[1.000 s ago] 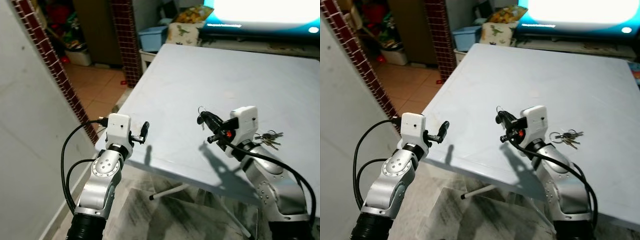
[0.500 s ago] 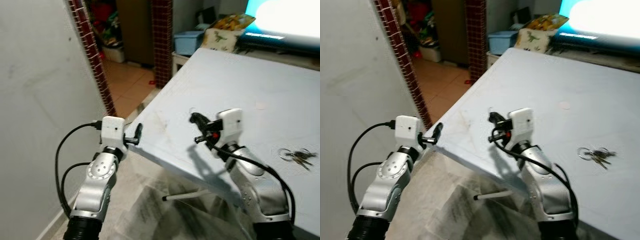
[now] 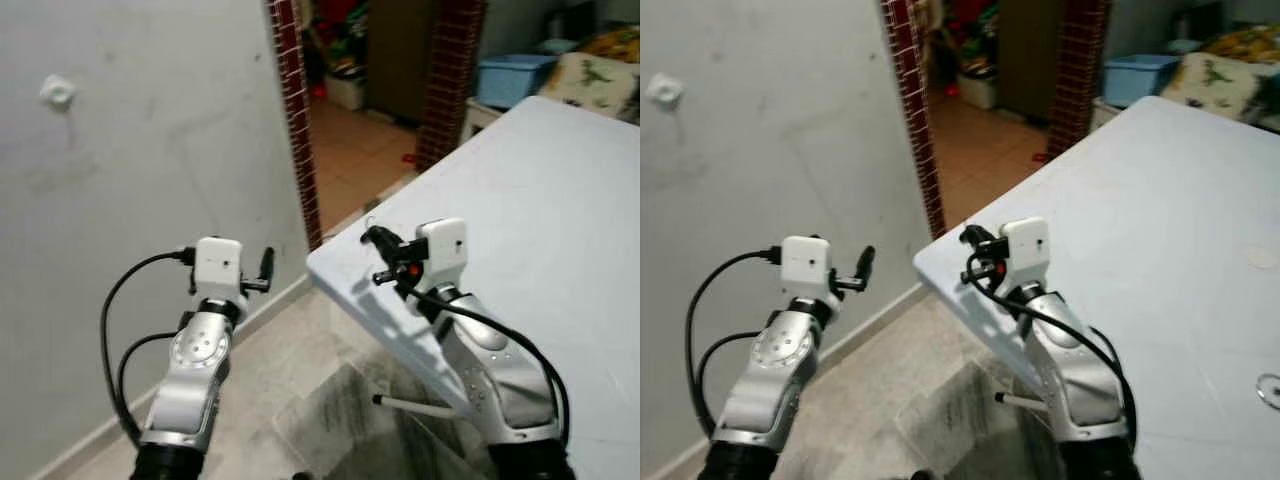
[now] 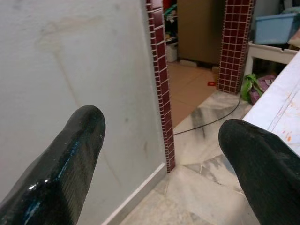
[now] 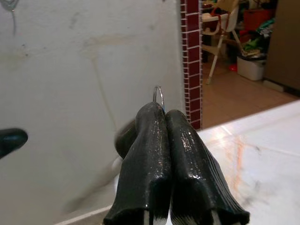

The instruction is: Hang keys on a hook

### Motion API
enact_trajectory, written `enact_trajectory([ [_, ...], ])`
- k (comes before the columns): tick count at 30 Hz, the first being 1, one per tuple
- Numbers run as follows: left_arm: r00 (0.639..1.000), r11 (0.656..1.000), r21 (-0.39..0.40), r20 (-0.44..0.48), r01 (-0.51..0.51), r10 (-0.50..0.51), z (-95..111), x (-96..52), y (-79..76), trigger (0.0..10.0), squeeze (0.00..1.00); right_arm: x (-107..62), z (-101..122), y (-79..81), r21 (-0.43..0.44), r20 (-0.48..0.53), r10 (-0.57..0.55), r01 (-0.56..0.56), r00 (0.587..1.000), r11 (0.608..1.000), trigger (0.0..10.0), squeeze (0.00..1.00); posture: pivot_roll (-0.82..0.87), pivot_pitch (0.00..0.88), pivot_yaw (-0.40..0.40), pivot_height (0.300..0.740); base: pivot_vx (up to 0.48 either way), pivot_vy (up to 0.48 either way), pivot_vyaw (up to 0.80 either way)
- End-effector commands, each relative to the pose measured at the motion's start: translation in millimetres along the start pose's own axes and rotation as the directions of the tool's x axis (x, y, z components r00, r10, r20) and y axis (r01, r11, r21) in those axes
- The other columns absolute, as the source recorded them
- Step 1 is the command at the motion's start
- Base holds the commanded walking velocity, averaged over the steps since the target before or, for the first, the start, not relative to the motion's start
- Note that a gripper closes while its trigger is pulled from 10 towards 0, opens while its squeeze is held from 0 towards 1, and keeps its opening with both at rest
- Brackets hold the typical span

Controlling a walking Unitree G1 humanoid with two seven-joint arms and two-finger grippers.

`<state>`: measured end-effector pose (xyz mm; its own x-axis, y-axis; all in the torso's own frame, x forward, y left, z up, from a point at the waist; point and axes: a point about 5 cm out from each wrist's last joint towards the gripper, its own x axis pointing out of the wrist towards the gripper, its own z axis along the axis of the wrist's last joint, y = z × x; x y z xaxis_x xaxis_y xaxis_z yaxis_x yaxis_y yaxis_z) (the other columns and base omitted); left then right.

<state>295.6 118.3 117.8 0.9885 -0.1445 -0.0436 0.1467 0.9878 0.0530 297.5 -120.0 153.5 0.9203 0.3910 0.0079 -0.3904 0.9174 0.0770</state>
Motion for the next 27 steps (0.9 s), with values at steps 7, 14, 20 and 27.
enact_trajectory([
  [7,0.998,0.998,-0.013,-0.001,-0.062,0.062,1.1,-16.3,12.8,10.0,0.0,-3.1,-2.5,20.9,-0.038,-0.004,0.06,-0.06,0.998,0.997,10.0,0.0,-0.04,0.04,0.048,0.74,0.0,0.0,0.78],
  [14,0.997,0.997,0.008,0.032,-0.071,0.071,4.6,-27.9,16.9,10.0,0.0,-4.6,-2.8,30.5,-0.02,-0.002,0.09,-0.09,0.996,0.996,10.0,0.0,-0.03,0.045,0.041,0.74,0.0,0.0,0.78],
  [20,0.996,0.996,-0.004,0.022,-0.086,0.086,4.6,-23.3,15.2,10.0,0.0,1.4,0.9,31.9,-0.032,0.009,0.106,-0.106,0.994,0.994,10.0,0.0,-0.04,0.054,0.035,0.74,0.0,0.0,0.78],
  [27,0.996,0.995,-0.04,0.03,-0.088,0.089,4.0,-18.9,12.4,10.0,0.0,4.2,6.1,30.7,-0.02,0.034,0.092,-0.091,0.995,0.996,10.0,0.0,-0.04,0.054,0.035,0.74,0.0,0.0,0.54],
])
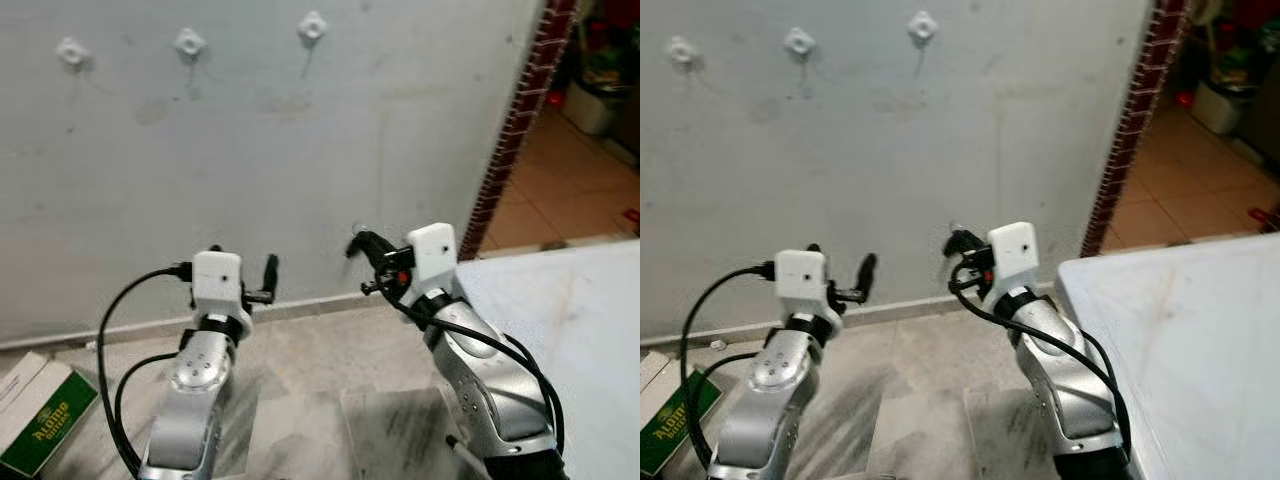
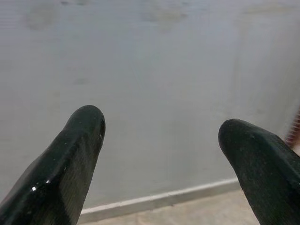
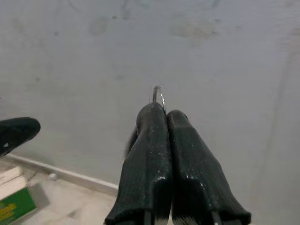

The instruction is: Hang keys on a hook

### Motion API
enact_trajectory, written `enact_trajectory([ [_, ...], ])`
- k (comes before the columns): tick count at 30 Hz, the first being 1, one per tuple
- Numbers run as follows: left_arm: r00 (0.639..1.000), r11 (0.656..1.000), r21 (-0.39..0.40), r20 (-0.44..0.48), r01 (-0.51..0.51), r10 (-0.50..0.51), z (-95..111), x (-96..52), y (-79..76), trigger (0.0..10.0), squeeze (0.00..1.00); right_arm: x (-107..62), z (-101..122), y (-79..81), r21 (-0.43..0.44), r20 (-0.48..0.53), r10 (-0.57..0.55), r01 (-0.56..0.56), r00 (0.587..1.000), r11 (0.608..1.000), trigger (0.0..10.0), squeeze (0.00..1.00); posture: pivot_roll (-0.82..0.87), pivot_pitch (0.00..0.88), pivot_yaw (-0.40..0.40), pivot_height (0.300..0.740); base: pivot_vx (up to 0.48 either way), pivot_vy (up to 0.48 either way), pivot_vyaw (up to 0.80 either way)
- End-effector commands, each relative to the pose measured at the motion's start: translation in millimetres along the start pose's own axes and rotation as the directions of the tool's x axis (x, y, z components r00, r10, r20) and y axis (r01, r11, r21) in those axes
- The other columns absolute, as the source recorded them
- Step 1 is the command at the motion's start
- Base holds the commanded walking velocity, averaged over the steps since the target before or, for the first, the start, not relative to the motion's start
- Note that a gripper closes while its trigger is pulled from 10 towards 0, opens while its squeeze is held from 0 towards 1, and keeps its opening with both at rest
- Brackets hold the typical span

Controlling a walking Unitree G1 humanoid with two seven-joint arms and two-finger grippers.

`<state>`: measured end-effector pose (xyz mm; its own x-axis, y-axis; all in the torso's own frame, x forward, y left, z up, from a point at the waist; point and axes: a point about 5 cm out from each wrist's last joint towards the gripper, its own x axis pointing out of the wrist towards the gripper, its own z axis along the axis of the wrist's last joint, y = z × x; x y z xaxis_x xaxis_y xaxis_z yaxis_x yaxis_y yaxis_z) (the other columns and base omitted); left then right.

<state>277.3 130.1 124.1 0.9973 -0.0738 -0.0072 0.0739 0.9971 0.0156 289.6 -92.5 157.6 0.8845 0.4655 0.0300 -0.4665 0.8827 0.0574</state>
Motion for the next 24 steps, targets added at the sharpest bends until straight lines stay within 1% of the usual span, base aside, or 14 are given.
enact_trajectory([
  [1,1.0,1.0,-0.004,-0.003,-0.016,0.016,-0.7,1.7,2.9,10.0,0.0,1.0,4.7,1.9,0.0,0.019,0.008,-0.008,1.0,1.0,10.0,0.0,-0.04,0.054,0.035,0.74,0.0,0.0,0.0],
  [7,1.0,0.999,-0.027,0.006,-0.018,0.018,0.6,4.6,3.6,10.0,0.0,0.7,8.7,3.8,-0.033,0.039,0.022,-0.021,0.999,0.999,10.0,0.0,-0.04,0.05,0.028,0.74,0.0,0.0,0.0],
  [11,1.0,0.999,-0.038,0.012,0.019,-0.019,2.8,6.6,0.9,10.0,0.0,1.8,10.9,3.5,-0.053,0.05,0.026,-0.023,0.998,0.998,10.0,0.0,-0.04,0.045,0.025,0.74,0.0,0.0,0.0],
  [17,0.999,0.997,-0.059,0.027,0.046,-0.045,5.3,9.2,-1.9,10.0,0.0,5.4,17.3,0.7,-0.084,0.073,0.015,-0.009,0.997,0.996,10.0,0.0,-0.04,0.033,0.022,0.74,0.0,0.0,0.0],
  [24,0.998,0.996,-0.07,0.032,0.063,-0.061,5.7,11.2,-3.6,10.0,0.0,5.8,17.7,0.5,-0.098,0.075,0.021,-0.013,0.997,0.995,10.0,0.0,-0.04,0.026,0.021,0.74,0.0,0.0,0.0],
])
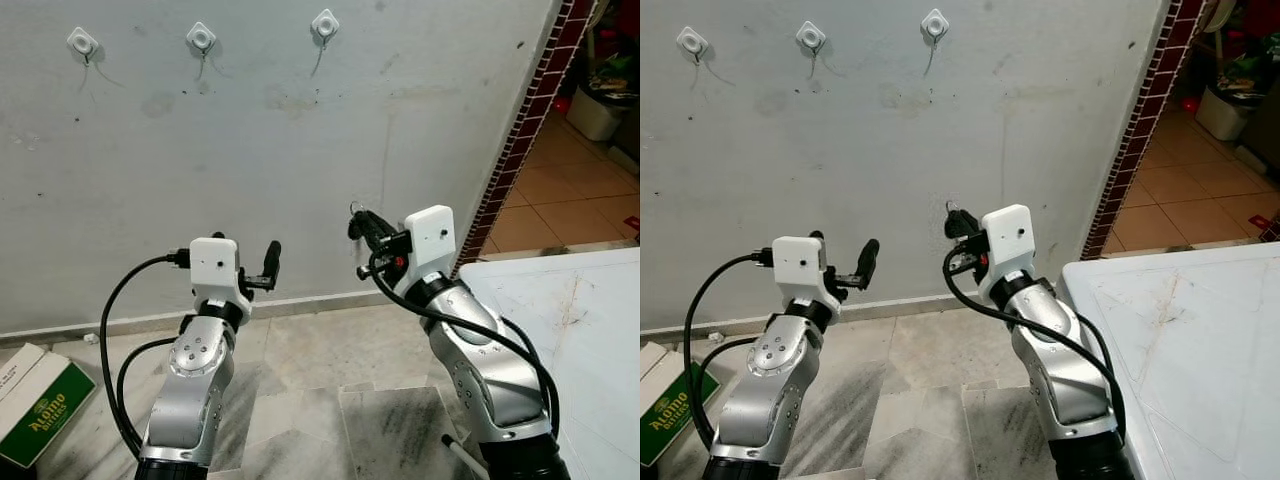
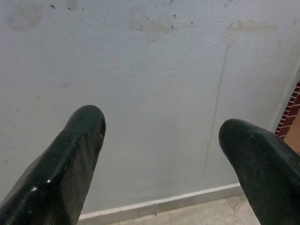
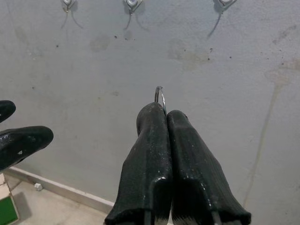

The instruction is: Hang keys on a hook

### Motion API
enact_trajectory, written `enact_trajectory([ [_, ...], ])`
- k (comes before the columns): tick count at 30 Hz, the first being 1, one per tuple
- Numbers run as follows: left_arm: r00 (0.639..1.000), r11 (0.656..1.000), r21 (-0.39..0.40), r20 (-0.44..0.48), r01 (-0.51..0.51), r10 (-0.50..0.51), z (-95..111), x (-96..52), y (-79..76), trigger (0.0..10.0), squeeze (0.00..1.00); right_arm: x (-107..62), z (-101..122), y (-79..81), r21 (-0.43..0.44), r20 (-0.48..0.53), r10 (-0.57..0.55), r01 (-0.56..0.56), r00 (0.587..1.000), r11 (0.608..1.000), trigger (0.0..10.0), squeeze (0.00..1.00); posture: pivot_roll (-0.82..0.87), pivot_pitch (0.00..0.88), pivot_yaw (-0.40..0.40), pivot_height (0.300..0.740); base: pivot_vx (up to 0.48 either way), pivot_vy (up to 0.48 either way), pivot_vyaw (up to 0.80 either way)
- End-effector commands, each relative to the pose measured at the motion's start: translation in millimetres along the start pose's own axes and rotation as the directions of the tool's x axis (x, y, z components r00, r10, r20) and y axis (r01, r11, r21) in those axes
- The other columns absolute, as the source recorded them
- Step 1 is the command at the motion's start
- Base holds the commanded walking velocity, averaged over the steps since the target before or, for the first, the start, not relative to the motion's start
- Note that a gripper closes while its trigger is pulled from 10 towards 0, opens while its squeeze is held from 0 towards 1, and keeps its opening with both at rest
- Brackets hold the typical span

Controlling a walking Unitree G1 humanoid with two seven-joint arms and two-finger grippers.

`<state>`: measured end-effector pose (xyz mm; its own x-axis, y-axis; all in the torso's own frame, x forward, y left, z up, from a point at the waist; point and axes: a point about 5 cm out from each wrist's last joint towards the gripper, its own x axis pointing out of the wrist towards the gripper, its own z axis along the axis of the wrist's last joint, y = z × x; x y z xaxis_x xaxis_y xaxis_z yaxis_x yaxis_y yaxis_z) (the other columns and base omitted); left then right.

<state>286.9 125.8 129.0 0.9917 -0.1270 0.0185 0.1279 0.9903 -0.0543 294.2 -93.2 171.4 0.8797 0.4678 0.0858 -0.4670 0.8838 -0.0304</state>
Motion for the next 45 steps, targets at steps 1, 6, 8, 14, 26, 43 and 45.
enact_trajectory([
  [1,1.0,1.0,-0.005,0.005,0.015,-0.015,0.6,1.8,-1.1,10.0,0.0,2.0,3.7,3.1,-0.019,0.021,0.018,-0.017,1.0,1.0,10.0,0.0,-0.04,0.023,0.022,0.74,0.244,0.0,0.0],
  [6,0.999,0.999,-0.013,0.009,0.034,-0.033,0.8,1.5,-3.1,10.0,0.0,2.5,4.0,4.7,-0.024,0.024,0.021,-0.02,0.999,1.0,10.0,0.0,-0.04,0.023,0.022,0.74,0.316,0.0,0.0],
  [8,0.999,0.999,-0.013,0.008,0.034,-0.033,0.7,1.6,-3.0,10.0,0.0,2.7,4.1,5.0,-0.026,0.026,0.022,-0.021,0.999,0.999,10.0,0.0,-0.04,0.023,0.022,0.74,0.356,0.0,0.0],
  [14,0.999,0.999,-0.015,0.005,0.033,-0.033,0.5,2.1,-1.2,10.0,0.0,3.2,3.4,5.1,-0.028,0.024,0.02,-0.02,1.0,0.999,10.0,0.0,-0.04,0.03,0.024,0.74,0.365,0.0,0.0],
  [26,0.999,0.999,-0.019,0.0,0.044,-0.044,-0.2,2.6,-2.5,10.0,0.0,3.1,1.8,6.1,-0.033,0.02,0.023,-0.023,1.0,0.999,10.0,0.0,-0.04,0.035,0.026,0.74,0.382,0.0,0.0],
  [43,0.999,0.999,-0.023,-0.005,0.048,-0.048,-1.4,2.3,-3.6,10.0,0.0,3.4,-0.7,5.9,-0.048,0.016,0.031,-0.03,0.999,0.998,10.0,0.0,-0.04,0.037,0.026,0.74,0.387,0.0,0.0],
  [45,0.999,0.999,-0.023,-0.005,0.047,-0.047,-1.5,2.5,-3.4,10.0,0.0,3.5,-0.9,6.2,-0.051,0.016,0.034,-0.033,0.999,0.998,10.0,0.0,-0.04,0.037,0.026,0.74,0.371,0.0,0.0],
])
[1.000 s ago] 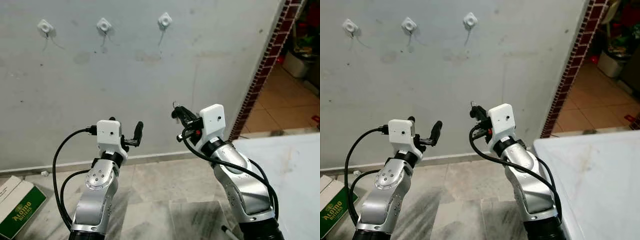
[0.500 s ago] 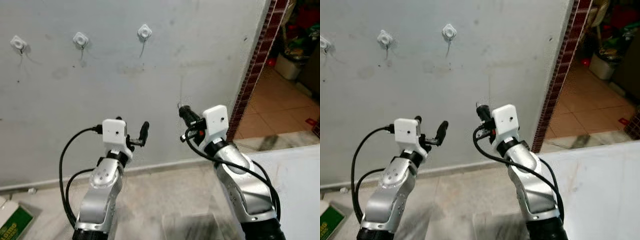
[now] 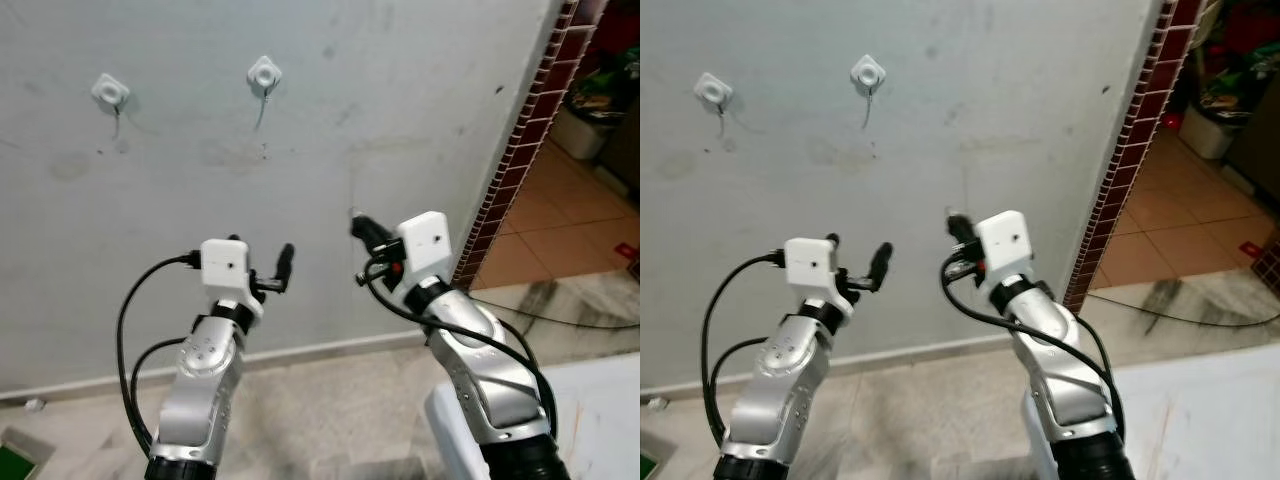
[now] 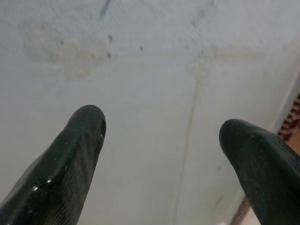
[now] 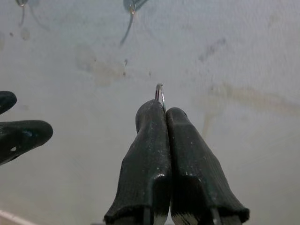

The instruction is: Hang keys on a hook

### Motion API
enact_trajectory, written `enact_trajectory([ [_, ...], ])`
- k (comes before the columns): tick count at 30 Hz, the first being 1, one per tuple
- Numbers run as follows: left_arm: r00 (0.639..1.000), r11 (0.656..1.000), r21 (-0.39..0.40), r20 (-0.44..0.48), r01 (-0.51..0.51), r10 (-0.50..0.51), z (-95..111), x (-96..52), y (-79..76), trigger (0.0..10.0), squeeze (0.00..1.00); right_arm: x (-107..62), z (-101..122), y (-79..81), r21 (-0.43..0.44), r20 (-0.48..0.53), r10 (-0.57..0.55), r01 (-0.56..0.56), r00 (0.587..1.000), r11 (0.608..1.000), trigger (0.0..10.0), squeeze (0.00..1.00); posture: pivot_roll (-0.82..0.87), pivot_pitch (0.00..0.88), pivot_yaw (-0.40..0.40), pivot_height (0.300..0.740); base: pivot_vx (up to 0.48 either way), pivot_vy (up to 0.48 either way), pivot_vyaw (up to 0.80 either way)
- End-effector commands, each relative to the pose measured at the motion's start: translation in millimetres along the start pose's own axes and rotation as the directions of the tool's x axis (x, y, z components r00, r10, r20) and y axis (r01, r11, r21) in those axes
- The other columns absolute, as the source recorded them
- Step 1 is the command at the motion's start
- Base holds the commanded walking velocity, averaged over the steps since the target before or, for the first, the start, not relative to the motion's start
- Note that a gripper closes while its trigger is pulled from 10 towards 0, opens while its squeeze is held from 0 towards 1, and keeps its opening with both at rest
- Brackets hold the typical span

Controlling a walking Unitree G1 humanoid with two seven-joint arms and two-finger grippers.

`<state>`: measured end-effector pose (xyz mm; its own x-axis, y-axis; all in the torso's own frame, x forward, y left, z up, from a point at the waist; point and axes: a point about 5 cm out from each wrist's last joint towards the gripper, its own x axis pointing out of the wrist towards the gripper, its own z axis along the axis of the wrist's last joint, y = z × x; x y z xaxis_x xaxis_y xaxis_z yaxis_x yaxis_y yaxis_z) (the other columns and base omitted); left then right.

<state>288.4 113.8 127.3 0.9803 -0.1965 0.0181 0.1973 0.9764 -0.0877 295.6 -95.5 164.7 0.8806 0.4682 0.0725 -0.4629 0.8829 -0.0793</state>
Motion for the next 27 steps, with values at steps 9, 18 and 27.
enact_trajectory([
  [9,1.0,1.0,0.013,-0.002,-0.028,0.028,0.9,-0.3,7.7,10.0,0.0,4.1,6.9,7.9,-0.025,0.036,0.041,-0.04,0.999,0.999,10.0,0.0,-0.04,0.038,0.025,0.74,0.131,0.0,0.17],
  [18,0.999,0.999,0.017,-0.007,-0.034,0.034,-0.4,-0.5,7.7,10.0,0.0,4.1,6.9,7.7,-0.033,0.037,0.04,-0.039,0.998,0.999,10.0,0.0,-0.04,0.038,0.024,0.74,0.0,0.0,0.77],
  [27,0.999,0.999,0.016,-0.012,-0.032,0.032,-0.9,-0.1,7.6,10.0,0.0,4.8,6.4,8.1,-0.02,0.038,0.037,-0.036,0.999,0.999,10.0,0.0,-0.04,0.039,0.025,0.74,0.0,0.0,0.66],
])
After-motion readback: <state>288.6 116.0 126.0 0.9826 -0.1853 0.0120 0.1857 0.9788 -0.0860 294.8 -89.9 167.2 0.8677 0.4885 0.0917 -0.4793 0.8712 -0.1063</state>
